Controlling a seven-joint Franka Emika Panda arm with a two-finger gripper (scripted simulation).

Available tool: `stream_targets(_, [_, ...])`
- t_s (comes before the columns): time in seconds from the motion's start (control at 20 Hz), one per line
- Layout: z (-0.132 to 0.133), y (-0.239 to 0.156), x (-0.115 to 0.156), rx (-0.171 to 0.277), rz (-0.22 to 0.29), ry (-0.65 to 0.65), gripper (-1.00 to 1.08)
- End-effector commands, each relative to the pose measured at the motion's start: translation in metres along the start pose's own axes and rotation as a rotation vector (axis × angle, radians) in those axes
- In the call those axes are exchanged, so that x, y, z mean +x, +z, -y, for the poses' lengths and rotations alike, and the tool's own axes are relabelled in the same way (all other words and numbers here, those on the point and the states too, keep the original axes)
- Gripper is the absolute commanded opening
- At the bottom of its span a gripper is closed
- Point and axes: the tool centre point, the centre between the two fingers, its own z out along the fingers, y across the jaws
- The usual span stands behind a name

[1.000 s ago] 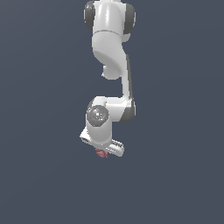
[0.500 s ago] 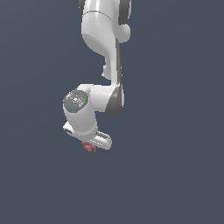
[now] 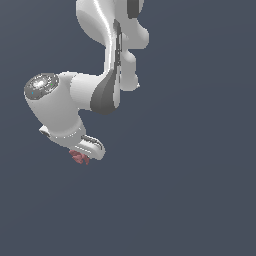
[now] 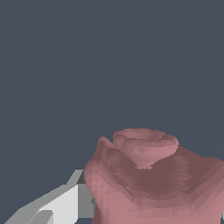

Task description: Pick up the object and move it to a goal position.

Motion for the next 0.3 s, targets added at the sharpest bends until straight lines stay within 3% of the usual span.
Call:
stream_targets(0.0, [-0.0096,-0.01,0.0024,0.0,0.002,-0.002,-1.0])
stream_targets(0.25, [-0.0152,-0.0161,0.0052,0.0,0.001,-0.002,-1.0])
